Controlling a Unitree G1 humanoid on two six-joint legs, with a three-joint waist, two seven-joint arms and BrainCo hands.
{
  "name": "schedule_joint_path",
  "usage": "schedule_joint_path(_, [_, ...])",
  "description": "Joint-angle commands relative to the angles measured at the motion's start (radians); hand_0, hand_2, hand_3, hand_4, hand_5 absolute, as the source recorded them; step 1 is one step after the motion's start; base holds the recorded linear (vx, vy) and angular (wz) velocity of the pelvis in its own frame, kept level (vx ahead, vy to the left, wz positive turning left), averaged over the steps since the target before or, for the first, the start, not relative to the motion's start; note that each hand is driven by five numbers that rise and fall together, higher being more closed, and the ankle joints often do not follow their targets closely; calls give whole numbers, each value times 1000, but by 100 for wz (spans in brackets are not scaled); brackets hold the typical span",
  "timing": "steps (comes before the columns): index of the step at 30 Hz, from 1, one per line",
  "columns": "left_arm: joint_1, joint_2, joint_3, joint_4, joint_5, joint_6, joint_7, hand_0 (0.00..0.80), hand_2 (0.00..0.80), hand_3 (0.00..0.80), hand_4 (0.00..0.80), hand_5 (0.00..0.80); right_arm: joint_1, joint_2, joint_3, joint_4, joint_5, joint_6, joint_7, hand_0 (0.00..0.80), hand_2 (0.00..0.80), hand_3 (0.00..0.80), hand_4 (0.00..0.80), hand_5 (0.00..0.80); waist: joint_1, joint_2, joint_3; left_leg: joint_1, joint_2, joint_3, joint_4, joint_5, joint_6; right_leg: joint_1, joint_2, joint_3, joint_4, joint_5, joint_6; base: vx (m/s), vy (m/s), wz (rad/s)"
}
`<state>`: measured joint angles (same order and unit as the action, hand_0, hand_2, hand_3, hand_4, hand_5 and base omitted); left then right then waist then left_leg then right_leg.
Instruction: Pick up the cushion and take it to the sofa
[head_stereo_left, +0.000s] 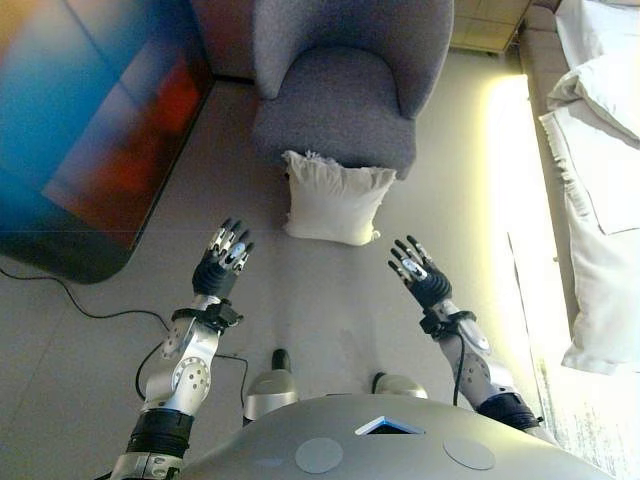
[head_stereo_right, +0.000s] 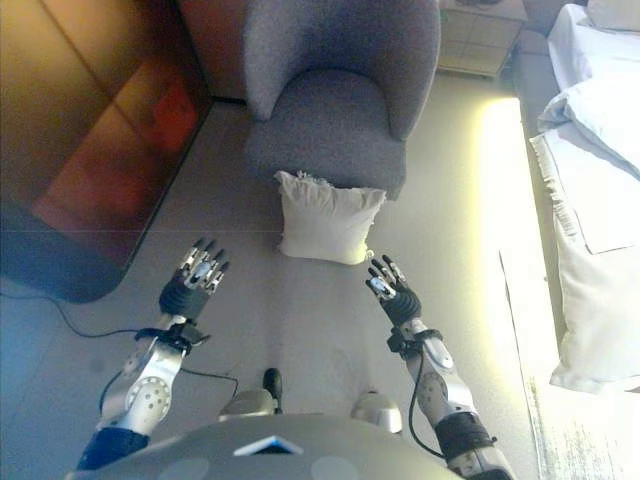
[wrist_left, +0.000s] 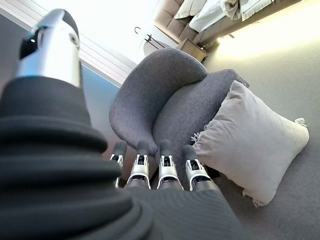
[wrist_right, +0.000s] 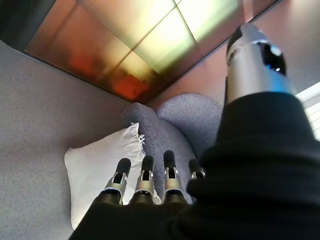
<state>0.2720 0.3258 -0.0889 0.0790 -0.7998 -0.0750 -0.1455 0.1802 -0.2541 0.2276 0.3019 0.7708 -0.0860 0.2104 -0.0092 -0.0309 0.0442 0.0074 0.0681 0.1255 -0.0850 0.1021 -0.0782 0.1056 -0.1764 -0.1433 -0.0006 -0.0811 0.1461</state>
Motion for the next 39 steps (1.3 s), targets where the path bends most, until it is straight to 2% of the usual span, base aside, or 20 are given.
schedule_joint_path(1, [-29,15,11,-51,-1,-38,-10,0,0,0,0,0,-39,-26,-11,-77,13,-44,10,0,0,0,0,0,22,7,-3,19,29,1,125,-135,0,-81,-3,-47,19,103,14,0,0,0])
schedule_joint_path(5, [-33,13,15,-55,-31,-29,-25,0,0,0,0,0,-48,-26,-10,-70,15,-49,6,0,0,0,0,0,23,8,-2,18,30,6,116,-129,-2,-83,-2,-53,11,109,14,-16,-1,0])
schedule_joint_path(10, [-26,21,7,-58,33,-62,-25,0,0,0,0,0,-45,-23,-7,-70,14,-50,6,0,0,0,0,0,21,7,1,18,31,11,114,-130,-2,-83,1,-48,7,110,14,0,0,0])
schedule_joint_path(16, [22,19,35,-80,37,-89,-55,0,0,0,0,0,8,-20,-18,-98,-4,-40,40,0,0,0,0,0,15,4,-6,16,29,17,110,-127,2,-90,3,-37,6,113,15,34,-6,-1])
schedule_joint_path(22, [-22,15,28,-34,1,-112,-39,0,0,0,0,0,-25,-16,8,-75,-11,-53,34,0,0,0,0,0,5,4,7,0,27,27,118,-128,7,-111,1,-23,17,111,15,-30,22,-6])
schedule_joint_path(31, [-24,6,28,-40,-8,-103,-11,0,0,0,0,0,-17,-4,3,-84,-30,-28,19,0,0,0,0,0,-3,2,-6,16,17,17,113,-140,17,-108,-7,2,45,98,22,46,52,-3])
schedule_joint_path(36, [-42,7,19,-21,15,-82,14,0,0,0,0,0,-32,12,3,-71,-20,-38,1,0,0,0,0,0,-3,-4,7,0,-6,7,155,-162,40,-129,-35,18,130,95,35,11,95,-1])
schedule_joint_path(39, [-76,18,8,26,12,-81,20,0,0,0,0,0,-51,25,2,-67,-14,-48,-13,0,0,0,0,0,-4,-10,26,-27,-34,1,203,-183,72,-173,-77,34,261,145,36,-32,133,-3])
